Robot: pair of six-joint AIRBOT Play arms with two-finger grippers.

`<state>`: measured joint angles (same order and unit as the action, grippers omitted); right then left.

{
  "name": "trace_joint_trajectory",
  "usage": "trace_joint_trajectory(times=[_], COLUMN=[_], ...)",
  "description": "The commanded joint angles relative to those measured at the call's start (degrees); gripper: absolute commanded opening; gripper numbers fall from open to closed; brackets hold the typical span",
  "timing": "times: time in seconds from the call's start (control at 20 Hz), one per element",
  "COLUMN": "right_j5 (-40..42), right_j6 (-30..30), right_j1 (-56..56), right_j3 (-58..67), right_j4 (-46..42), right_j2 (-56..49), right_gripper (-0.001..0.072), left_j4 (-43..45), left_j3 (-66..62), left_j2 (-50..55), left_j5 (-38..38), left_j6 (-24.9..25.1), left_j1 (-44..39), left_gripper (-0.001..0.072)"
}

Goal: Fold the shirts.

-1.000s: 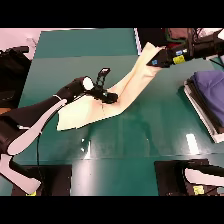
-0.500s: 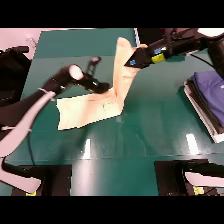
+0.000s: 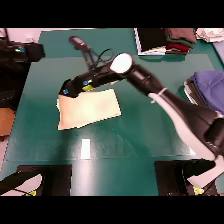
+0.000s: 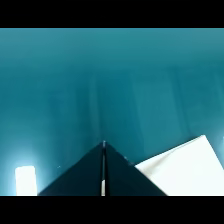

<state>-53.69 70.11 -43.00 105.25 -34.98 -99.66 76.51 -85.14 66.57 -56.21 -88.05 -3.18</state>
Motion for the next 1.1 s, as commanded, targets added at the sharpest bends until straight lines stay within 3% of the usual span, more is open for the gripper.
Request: trace_joint_trajectory(times=[0.0,0.2,0.4,0.45,0.5,0.55,0.8,1.0,1.05], right_j5=[-1.2,-11.3,-13.9,-13.4,-12.7,-11.8,-9.3,-8.5,-7.3], right_j6=[-1.6,1.3,6.8,6.9,6.9,6.9,5.7,5.3,5.3], right_j1=[-1.2,9.7,22.2,25.0,27.3,29.0,29.2,22.5,20.5], right_j3=[5.2,-1.4,-17.9,-22.2,-25.5,-28.3,-32.3,-25.0,-22.8], right_j4=[1.7,-7.2,-17.4,-16.7,-15.2,-12.4,-1.2,-0.5,-0.5], right_j2=[-5.7,-1.2,6.0,7.0,7.3,6.8,-0.3,-7.1,-8.7], right_gripper=[0.0283,0.0283,0.0290,0.0400,0.0580,0.0635,0.0623,0.0615,0.0537], left_j4=[1.6,1.6,1.5,1.5,1.5,1.1,0.9,0.9,0.9], left_j3=[0.0,0.0,0.0,0.2,0.2,0.2,0.6,0.6,0.6], left_j2=[-3.4,-3.3,-3.3,-3.2,-3.0,-2.7,-1.6,-0.9,-0.9], left_j5=[-2.5,-1.3,0.5,0.7,0.7,0.7,0.7,0.6,0.5], left_j6=[0.1,1.4,1.5,1.5,1.5,1.6,1.6,1.6,1.6], left_j1=[1.8,-2.5,-6.8,-7.3,-7.8,-7.8,-7.8,-7.8,-7.8], left_gripper=[0.0023,0.0023,0.0023,0.0024,0.0024,0.0024,0.0023,0.0024,0.0024])
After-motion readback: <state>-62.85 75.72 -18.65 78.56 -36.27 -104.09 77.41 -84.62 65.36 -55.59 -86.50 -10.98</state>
